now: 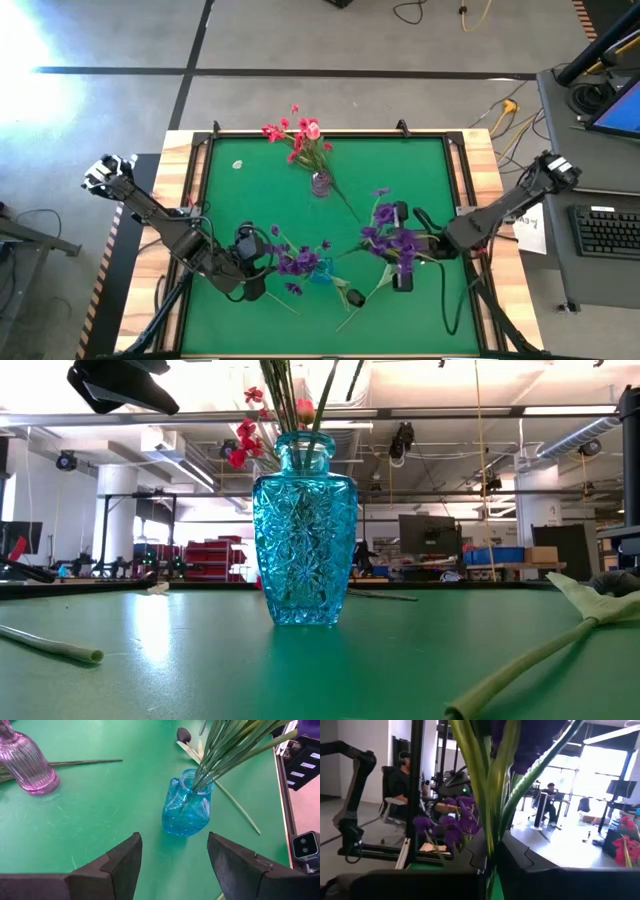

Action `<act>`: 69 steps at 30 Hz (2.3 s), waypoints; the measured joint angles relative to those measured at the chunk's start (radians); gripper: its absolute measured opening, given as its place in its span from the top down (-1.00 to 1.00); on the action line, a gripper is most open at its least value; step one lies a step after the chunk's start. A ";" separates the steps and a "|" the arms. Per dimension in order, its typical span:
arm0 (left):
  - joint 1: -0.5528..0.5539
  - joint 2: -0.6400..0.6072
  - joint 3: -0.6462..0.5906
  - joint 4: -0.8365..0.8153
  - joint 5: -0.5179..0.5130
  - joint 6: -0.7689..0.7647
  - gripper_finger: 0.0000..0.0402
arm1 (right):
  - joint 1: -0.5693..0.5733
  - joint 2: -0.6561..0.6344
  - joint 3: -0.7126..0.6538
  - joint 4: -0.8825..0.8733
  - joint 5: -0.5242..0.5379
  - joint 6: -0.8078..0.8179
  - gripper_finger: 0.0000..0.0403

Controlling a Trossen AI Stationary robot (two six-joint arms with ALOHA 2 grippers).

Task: Sort flowers into vase by color
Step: Put the purple flowers into the blue vase

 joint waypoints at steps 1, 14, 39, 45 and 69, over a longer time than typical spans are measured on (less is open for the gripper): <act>0.000 0.000 0.000 0.000 -0.006 0.000 -0.06 | -0.009 0.012 0.000 0.015 -0.011 -0.001 0.91; 0.000 0.000 0.000 0.001 -0.015 0.000 -0.06 | -0.047 0.109 0.008 0.102 -0.076 0.036 0.91; 0.000 0.000 0.000 0.002 -0.021 0.000 -0.06 | -0.065 0.275 0.061 0.107 -0.068 0.085 0.91; 0.000 0.000 0.000 0.002 -0.021 0.000 -0.06 | -0.071 0.275 0.061 0.091 -0.067 0.121 0.91; 0.000 0.000 0.000 0.002 -0.021 0.001 -0.06 | -0.085 0.275 0.061 -0.008 -0.067 0.168 0.36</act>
